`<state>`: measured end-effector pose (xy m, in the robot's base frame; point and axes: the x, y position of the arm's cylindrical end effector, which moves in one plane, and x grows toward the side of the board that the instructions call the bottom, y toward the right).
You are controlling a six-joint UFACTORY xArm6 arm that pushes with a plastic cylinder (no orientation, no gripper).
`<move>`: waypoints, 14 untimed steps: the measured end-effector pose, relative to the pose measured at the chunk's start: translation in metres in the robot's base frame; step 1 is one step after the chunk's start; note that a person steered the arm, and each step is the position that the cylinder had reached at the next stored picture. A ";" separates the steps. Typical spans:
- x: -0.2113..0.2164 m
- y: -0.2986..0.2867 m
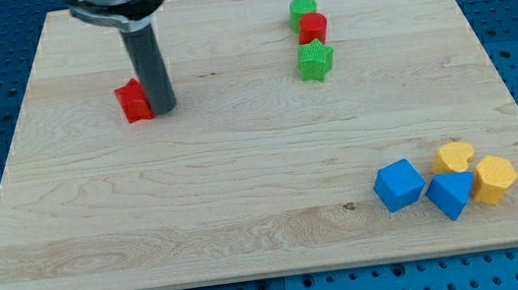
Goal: Slide the green star closer to the red star
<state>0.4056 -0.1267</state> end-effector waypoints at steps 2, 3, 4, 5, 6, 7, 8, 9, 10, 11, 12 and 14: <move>0.010 0.099; 0.011 0.202; 0.011 0.282; 0.002 0.303; -0.018 0.290; -0.037 0.289; -0.047 0.286; -0.038 0.257; -0.028 0.207; -0.029 0.166; -0.035 0.145; -0.069 0.157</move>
<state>0.3368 0.0307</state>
